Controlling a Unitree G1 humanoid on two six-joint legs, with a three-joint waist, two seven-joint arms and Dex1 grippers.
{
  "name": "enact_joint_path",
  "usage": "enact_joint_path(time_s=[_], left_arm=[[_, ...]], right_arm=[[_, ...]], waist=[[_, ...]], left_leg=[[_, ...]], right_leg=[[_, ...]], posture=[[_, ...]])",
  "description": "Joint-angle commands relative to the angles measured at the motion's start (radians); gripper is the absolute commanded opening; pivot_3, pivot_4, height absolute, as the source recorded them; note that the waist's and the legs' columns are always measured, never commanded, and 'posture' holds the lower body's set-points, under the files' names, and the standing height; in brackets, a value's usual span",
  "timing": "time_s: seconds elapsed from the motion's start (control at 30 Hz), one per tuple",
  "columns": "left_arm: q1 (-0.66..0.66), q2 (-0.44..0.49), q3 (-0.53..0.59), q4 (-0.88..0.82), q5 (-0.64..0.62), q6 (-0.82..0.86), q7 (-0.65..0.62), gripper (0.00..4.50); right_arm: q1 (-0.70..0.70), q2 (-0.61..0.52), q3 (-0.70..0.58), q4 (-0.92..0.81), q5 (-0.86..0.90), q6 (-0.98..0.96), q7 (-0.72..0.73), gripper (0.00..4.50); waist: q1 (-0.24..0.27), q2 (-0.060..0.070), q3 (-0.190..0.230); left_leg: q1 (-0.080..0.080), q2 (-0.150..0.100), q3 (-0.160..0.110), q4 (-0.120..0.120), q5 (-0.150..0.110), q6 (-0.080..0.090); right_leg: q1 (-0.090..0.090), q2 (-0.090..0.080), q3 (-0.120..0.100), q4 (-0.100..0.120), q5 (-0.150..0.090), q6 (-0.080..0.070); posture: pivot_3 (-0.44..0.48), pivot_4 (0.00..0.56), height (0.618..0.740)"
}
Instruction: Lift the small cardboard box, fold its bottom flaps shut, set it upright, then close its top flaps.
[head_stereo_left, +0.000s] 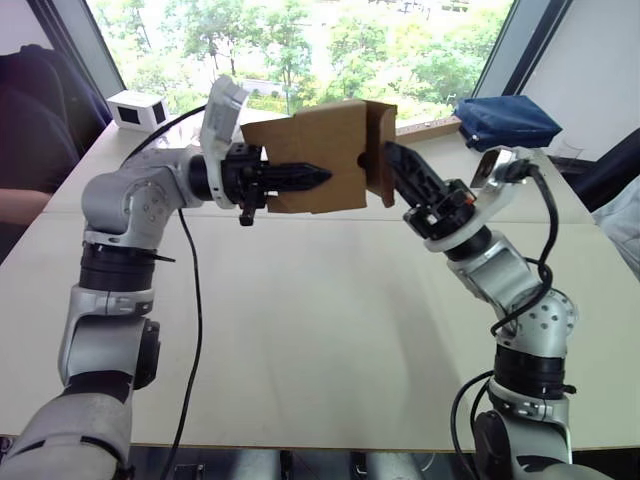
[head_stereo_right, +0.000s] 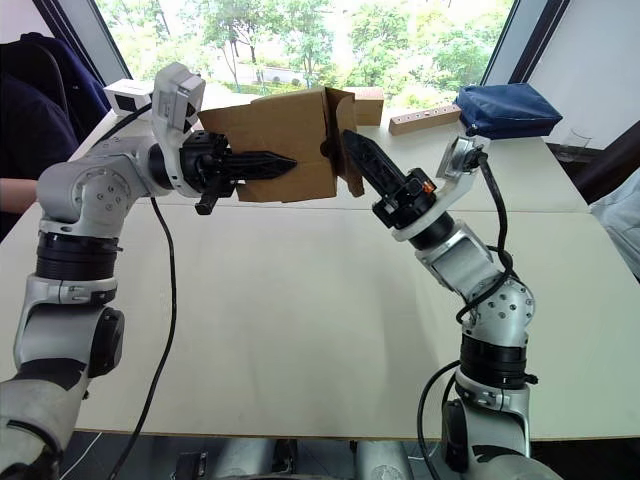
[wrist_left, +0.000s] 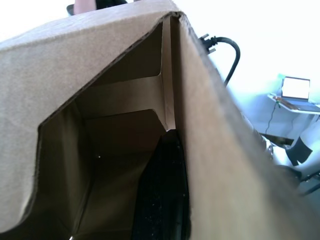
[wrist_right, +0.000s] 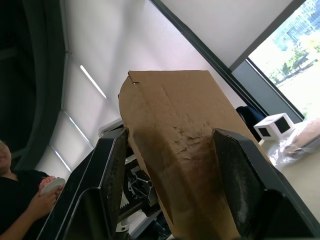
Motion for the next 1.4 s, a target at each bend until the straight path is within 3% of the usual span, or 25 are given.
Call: enact_joint_path(time_s=[0.03, 0.37, 0.8, 1.4], left_arm=[[-0.010, 0.002, 0.029, -0.048, -0.022, -0.008, 0.011, 0.00], [0.012, -0.008, 0.038, -0.074, -0.034, -0.004, 0.035, 0.00], [-0.002, -0.038, 0.052, -0.042, -0.044, -0.005, 0.061, 0.00], [0.023, -0.027, 0.003, -0.064, -0.005, -0.018, 0.030, 0.00]], right_arm=[[-0.029, 0.027, 0.010, -0.039, 0.028, -0.025, -0.034, 2.79], [-0.045, 0.106, 0.027, -0.037, -0.024, -0.114, -0.129, 2.79], [-0.033, 0.181, 0.099, -0.074, -0.086, -0.159, -0.134, 2.79], [0.025, 0.108, 0.177, -0.137, -0.155, -0.093, -0.035, 2.79]], waist=[[0.000, 0.000, 0.000], [0.000, 0.000, 0.000], [-0.002, 0.000, 0.000], [-0.002, 0.000, 0.000]], left_leg=[[0.000, 0.000, 0.000, 0.000, 0.000, 0.000], [0.000, 0.000, 0.000, 0.000, 0.000, 0.000], [0.000, 0.000, 0.000, 0.000, 0.000, 0.000], [0.000, 0.000, 0.000, 0.000, 0.000, 0.000]], right_leg=[[0.000, 0.000, 0.000, 0.000, 0.000, 0.000], [0.000, 0.000, 0.000, 0.000, 0.000, 0.000], [0.000, 0.000, 0.000, 0.000, 0.000, 0.000], [0.000, 0.000, 0.000, 0.000, 0.000, 0.000]], posture=[[0.000, 0.150, 0.740], [0.000, 0.150, 0.740], [0.000, 0.150, 0.740], [0.000, 0.150, 0.740]])
